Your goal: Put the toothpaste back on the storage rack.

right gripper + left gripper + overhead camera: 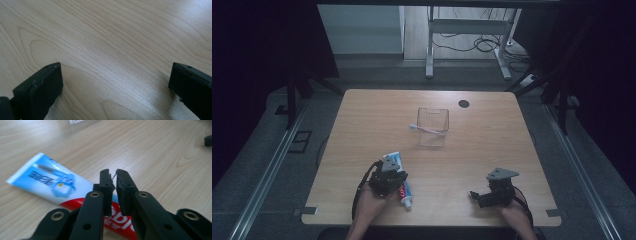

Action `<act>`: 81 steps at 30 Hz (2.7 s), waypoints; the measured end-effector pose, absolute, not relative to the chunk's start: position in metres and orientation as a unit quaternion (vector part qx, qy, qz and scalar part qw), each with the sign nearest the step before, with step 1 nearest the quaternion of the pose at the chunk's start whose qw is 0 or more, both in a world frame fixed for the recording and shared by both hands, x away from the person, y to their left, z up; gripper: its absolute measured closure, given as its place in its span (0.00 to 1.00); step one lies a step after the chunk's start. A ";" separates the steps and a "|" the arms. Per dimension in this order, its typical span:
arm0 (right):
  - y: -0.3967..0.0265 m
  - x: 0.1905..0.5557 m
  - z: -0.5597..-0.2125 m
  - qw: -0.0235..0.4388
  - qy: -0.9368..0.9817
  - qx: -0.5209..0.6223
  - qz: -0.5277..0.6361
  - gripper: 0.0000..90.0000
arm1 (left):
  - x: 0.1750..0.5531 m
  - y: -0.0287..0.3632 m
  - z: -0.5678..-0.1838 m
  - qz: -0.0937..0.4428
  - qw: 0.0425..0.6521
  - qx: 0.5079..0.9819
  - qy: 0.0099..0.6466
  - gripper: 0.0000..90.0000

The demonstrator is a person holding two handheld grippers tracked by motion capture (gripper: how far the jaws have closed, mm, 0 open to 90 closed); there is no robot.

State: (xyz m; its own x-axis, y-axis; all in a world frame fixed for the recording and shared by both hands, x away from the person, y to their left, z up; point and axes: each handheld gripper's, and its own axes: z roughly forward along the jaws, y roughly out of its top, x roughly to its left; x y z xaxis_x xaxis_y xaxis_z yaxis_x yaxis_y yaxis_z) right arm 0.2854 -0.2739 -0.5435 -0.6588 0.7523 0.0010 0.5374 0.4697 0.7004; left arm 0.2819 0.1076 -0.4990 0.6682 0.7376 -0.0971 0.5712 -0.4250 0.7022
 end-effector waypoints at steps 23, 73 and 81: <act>-0.274 0.285 -0.543 0.156 0.844 0.381 0.344 0.00 | 0.273 0.091 -0.509 0.086 0.337 0.859 0.376 0.95; -0.274 0.285 -0.543 0.156 0.843 0.381 0.345 0.00 | 0.281 0.141 -0.489 0.105 0.272 0.878 0.380 0.72; -0.274 0.285 -0.543 0.155 0.843 0.383 0.344 0.00 | 0.294 0.146 -0.489 0.082 0.265 0.883 0.379 0.55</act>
State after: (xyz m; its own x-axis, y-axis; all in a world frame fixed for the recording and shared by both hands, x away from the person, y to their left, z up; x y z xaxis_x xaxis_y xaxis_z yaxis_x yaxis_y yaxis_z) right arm 0.2853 -0.2740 -0.5434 -0.6590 0.7521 0.0014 0.5384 0.4705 0.6991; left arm 0.2941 0.1465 -0.4885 0.7000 0.7119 -0.0566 0.6256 -0.5730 0.5294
